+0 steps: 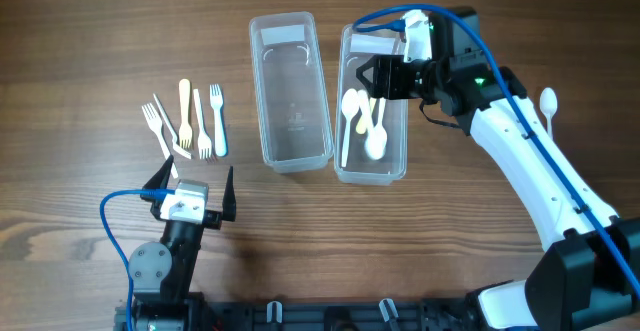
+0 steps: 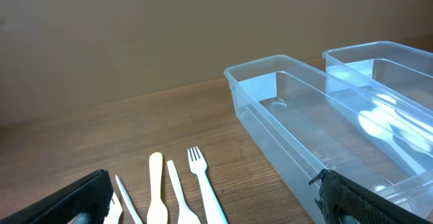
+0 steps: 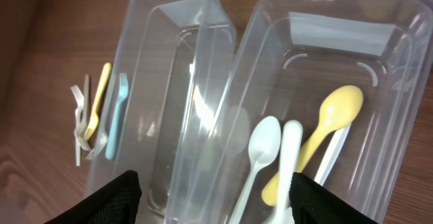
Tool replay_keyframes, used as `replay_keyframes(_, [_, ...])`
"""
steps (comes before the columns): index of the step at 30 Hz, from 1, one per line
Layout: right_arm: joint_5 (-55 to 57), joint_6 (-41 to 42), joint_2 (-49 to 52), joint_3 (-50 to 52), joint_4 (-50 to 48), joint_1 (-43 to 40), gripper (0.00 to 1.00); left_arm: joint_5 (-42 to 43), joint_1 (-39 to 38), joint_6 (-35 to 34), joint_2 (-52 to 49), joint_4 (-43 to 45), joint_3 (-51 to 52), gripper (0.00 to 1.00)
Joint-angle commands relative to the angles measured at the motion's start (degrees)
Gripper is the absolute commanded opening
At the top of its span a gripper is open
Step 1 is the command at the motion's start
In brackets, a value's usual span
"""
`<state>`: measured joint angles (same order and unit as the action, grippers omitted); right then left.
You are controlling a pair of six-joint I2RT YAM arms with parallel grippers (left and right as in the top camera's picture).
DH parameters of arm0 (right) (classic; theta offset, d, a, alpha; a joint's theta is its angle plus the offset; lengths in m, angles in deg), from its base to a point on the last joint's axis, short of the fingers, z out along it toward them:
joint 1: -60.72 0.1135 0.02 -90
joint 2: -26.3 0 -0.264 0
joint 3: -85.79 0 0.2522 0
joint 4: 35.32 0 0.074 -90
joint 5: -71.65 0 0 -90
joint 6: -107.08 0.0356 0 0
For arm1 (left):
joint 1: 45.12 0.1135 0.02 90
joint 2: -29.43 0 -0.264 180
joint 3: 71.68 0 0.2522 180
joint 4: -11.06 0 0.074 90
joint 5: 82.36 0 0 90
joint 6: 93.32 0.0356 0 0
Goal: Pack container
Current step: 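Place the white knife into the right container, then grasp the last white spoon with the right gripper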
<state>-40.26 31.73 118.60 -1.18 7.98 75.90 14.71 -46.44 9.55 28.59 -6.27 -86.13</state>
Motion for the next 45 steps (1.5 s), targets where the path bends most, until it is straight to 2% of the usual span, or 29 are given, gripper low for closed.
replay_keyframes(1, [7.1,-3.1,0.0,-0.3,1.4,-2.1,0.7,-0.3,0.4,0.9,0.3,-0.1,0.3,1.0])
replay_keyframes(4, [10.6,-6.4,-0.9,-0.3,4.2,-6.3,0.69,-0.3,0.4,0.9,0.3,-0.1,0.3,1.0])
replay_keyframes(9, [30.6,-7.2,-1.0,-0.3,11.6,-14.1,0.68,-0.3,0.4,0.9,0.3,-0.1,0.3,1.0])
replay_keyframes(11, [35.4,-8.8,-1.0,-0.3,13.1,-17.3,0.69,-0.3,0.4,0.9,0.3,-0.1,0.3,1.0])
replay_keyframes(13, [35.5,-14.3,-0.6,-0.3,13.6,-20.9,0.67,-0.3,0.4,0.9,0.3,-0.1,0.3,1.0])
replay_keyframes(23, [33.2,-27.1,9.2,-0.3,10.5,-34.4,0.65,-0.3,0.4,0.9,0.3,-0.1,0.3,1.0])
replay_keyframes(30, [25.6,-28.0,17.7,-0.3,7.3,-40.3,0.63,-0.3,0.4,0.9,0.3,-0.1,0.3,1.0])
replay_keyframes(42, [24.3,-28.3,28.1,-0.3,0.2,-40.8,0.65,-0.3,0.4,0.9,0.3,-0.1,0.3,1.0])
replay_keyframes(45, [20.9,-29.7,28.7,-0.3,-0.3,-40.8,0.45,-0.3,0.4,0.9,0.3,-0.1,0.3,1.0])
